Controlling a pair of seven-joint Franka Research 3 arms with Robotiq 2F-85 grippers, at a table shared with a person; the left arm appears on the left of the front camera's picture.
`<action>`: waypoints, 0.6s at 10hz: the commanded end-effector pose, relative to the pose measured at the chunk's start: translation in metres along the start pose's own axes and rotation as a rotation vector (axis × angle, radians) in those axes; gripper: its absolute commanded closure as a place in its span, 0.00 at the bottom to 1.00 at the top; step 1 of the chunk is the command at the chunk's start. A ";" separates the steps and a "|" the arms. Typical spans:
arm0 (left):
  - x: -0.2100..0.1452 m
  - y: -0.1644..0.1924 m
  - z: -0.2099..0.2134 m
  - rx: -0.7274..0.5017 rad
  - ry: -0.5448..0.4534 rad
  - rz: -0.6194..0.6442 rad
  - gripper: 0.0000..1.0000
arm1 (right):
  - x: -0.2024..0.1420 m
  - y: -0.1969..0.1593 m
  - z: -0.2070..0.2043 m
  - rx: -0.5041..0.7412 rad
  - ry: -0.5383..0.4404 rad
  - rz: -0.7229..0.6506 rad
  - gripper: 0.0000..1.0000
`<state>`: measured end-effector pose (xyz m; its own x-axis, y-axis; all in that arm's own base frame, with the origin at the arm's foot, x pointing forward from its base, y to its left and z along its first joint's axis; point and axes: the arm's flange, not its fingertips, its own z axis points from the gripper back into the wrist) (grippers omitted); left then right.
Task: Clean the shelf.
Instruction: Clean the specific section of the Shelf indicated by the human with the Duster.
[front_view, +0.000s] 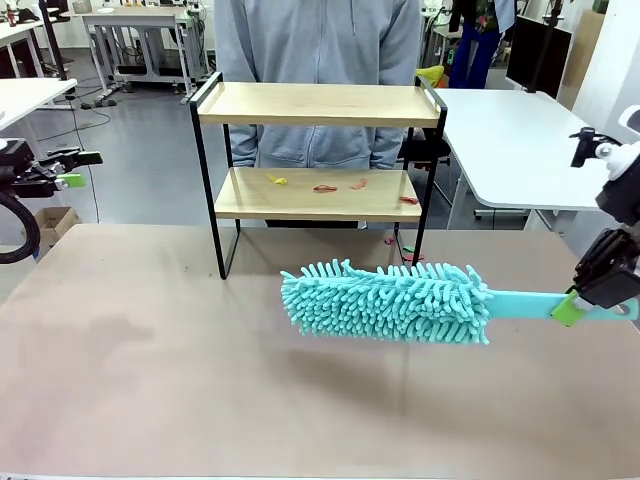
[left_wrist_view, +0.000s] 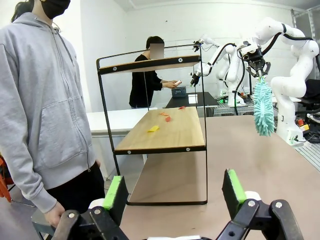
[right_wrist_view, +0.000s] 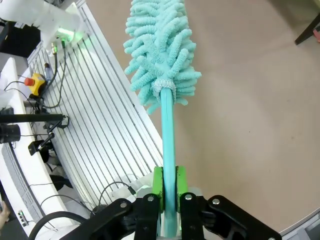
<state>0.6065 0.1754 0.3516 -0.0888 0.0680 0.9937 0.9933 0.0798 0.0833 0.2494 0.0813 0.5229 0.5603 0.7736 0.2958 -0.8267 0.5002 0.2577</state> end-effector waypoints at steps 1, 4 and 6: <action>0.004 -0.002 0.000 0.001 -0.002 -0.005 0.00 | 0.002 0.001 0.001 0.003 -0.007 0.002 0.87; 0.004 -0.002 0.000 0.001 -0.002 -0.005 0.00 | 0.002 0.001 0.001 0.003 -0.007 0.002 0.87; 0.004 -0.002 0.000 0.001 -0.002 -0.005 0.00 | 0.002 0.001 0.001 0.003 -0.007 0.002 0.87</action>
<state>0.6065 0.1754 0.3516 -0.0888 0.0680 0.9937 0.9933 0.0798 0.0833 0.2494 0.0813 0.5229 0.5603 0.7736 0.2958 -0.8267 0.5002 0.2577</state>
